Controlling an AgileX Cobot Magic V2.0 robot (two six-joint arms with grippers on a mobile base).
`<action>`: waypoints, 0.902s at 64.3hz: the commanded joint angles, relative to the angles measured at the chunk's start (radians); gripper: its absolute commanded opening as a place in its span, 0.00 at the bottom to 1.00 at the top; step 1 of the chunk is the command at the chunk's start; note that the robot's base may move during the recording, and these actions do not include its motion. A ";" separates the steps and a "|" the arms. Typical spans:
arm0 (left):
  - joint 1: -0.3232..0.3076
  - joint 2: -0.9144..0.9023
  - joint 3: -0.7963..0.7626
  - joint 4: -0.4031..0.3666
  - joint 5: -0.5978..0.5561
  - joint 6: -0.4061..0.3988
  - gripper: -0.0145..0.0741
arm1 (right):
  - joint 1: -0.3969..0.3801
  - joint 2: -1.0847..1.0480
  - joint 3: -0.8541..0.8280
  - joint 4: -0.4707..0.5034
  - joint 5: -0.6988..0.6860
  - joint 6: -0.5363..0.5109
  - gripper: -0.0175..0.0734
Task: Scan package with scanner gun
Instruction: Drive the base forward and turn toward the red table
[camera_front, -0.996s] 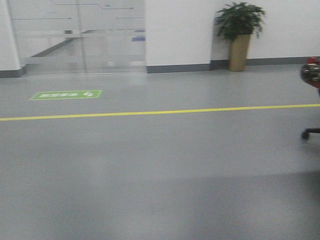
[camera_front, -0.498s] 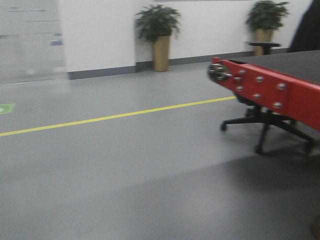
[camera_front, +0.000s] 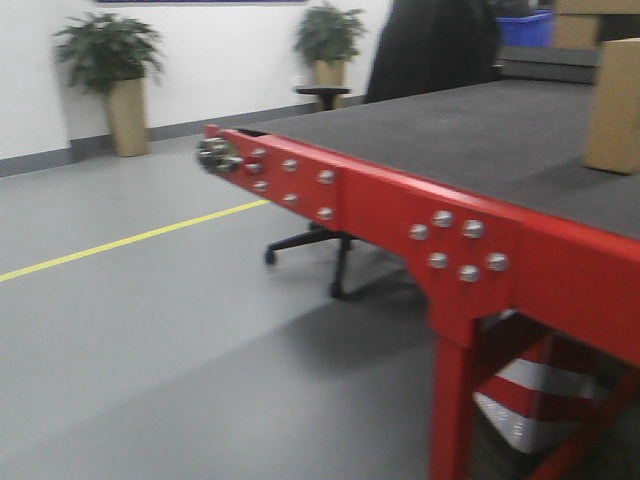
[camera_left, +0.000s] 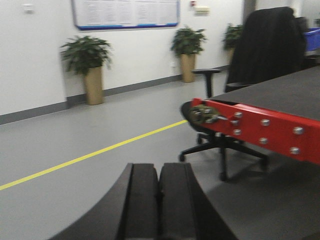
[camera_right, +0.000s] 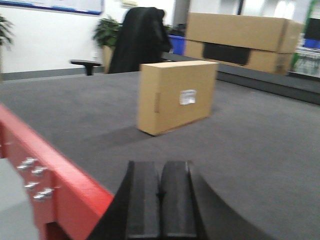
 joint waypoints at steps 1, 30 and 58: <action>-0.005 -0.004 -0.003 -0.006 -0.017 -0.005 0.04 | 0.002 -0.003 0.000 -0.005 -0.014 -0.003 0.02; -0.005 -0.004 -0.003 -0.006 -0.017 -0.005 0.04 | 0.002 -0.003 0.000 -0.005 -0.014 -0.003 0.02; -0.005 -0.004 -0.003 -0.006 -0.017 -0.005 0.04 | 0.002 -0.003 0.000 -0.005 -0.014 -0.003 0.02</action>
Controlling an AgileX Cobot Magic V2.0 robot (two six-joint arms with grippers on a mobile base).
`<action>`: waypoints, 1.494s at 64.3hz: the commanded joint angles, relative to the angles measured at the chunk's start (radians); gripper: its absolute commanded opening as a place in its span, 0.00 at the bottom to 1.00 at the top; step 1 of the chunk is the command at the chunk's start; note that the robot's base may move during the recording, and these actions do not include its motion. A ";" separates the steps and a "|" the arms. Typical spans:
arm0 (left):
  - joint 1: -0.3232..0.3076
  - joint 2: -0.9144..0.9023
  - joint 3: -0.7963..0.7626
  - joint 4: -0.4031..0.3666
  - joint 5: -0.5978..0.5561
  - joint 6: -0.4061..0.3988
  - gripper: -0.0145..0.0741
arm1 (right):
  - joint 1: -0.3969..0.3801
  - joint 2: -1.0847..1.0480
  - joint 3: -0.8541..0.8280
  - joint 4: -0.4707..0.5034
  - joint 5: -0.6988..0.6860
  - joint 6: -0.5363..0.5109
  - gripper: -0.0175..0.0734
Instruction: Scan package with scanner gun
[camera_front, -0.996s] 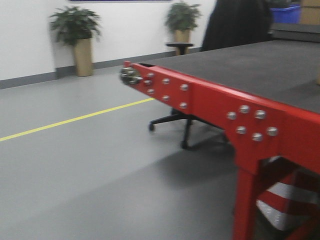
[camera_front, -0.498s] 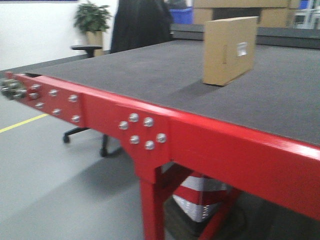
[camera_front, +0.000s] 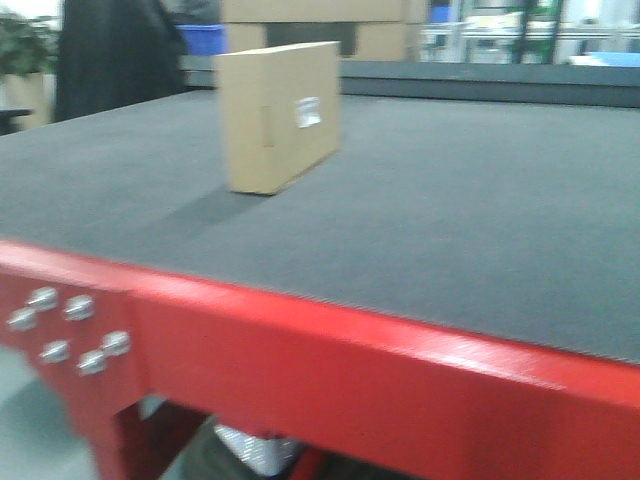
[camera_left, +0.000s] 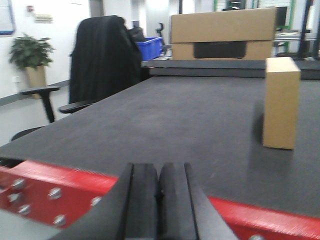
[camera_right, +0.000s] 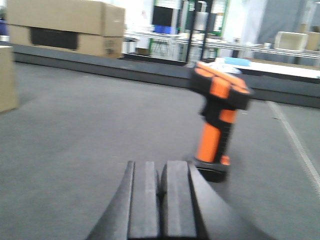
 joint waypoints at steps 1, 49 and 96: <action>-0.005 -0.004 -0.003 -0.006 -0.017 -0.005 0.04 | 0.002 -0.003 0.000 -0.005 -0.014 -0.003 0.02; -0.005 -0.004 -0.003 -0.006 -0.017 -0.005 0.04 | 0.079 -0.003 0.000 -0.005 -0.014 -0.003 0.02; -0.010 -0.004 -0.003 -0.006 -0.017 -0.005 0.04 | 0.085 -0.003 0.000 -0.005 -0.014 -0.003 0.02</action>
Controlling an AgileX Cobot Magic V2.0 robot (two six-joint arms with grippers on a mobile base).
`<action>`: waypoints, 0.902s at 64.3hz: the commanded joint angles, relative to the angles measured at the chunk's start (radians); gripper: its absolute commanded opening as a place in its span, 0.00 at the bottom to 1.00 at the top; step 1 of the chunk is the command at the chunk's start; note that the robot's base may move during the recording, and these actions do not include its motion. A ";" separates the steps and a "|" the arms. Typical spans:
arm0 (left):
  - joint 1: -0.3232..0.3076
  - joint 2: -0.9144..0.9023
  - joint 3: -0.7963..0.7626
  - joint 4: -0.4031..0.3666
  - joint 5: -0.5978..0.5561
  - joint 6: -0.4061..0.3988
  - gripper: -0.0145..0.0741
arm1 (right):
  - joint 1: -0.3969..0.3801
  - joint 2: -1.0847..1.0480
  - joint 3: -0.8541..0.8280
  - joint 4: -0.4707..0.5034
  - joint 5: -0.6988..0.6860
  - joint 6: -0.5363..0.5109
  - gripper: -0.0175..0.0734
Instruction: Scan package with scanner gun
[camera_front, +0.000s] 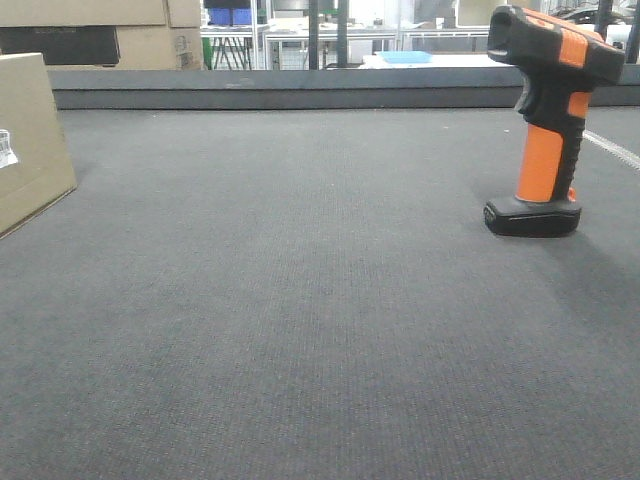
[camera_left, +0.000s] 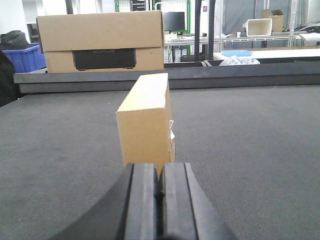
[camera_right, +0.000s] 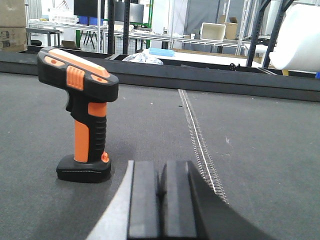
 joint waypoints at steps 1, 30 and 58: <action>0.003 -0.004 -0.003 -0.006 -0.017 -0.005 0.04 | -0.001 -0.003 0.000 -0.005 -0.014 -0.003 0.02; 0.003 -0.004 -0.003 -0.006 -0.017 -0.005 0.04 | -0.001 -0.003 0.000 -0.005 -0.014 -0.003 0.02; 0.003 -0.004 -0.003 -0.004 -0.088 -0.005 0.04 | -0.002 -0.003 0.000 -0.005 -0.132 -0.003 0.02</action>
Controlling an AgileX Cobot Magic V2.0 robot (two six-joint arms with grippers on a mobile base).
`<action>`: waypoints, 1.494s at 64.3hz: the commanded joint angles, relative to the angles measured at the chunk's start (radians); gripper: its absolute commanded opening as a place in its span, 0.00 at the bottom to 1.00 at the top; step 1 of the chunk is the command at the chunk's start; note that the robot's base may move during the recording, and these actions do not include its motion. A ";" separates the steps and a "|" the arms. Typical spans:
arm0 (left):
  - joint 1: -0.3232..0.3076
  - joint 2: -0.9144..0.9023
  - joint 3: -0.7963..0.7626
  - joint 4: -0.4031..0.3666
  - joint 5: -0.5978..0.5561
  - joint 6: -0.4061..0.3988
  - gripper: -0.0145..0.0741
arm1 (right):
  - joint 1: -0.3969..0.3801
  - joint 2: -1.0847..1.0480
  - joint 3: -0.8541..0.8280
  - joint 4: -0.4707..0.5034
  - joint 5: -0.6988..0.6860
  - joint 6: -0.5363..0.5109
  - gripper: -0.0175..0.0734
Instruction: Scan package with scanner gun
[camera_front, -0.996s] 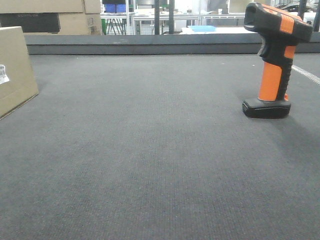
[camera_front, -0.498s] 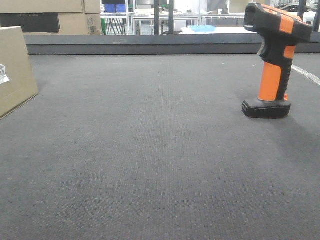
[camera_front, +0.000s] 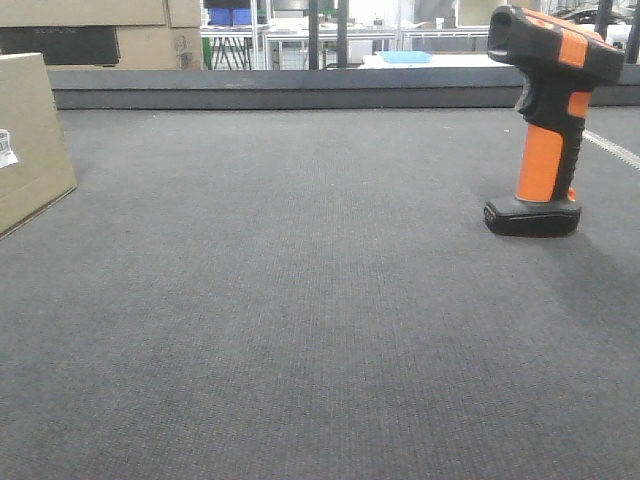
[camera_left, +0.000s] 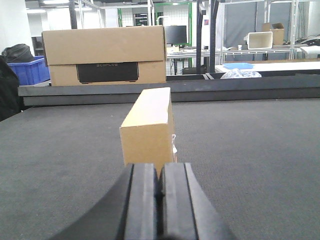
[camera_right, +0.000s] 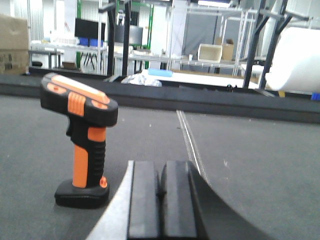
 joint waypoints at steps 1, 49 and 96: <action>0.003 -0.004 -0.003 -0.004 -0.046 -0.003 0.04 | -0.002 -0.003 0.000 -0.005 -0.044 -0.003 0.02; 0.003 0.274 -0.692 -0.035 0.371 -0.003 0.38 | -0.001 0.241 -0.458 0.032 0.086 -0.003 0.30; 0.063 1.225 -1.427 -0.037 1.196 0.009 0.81 | 0.025 0.504 -0.486 0.032 0.069 -0.003 0.82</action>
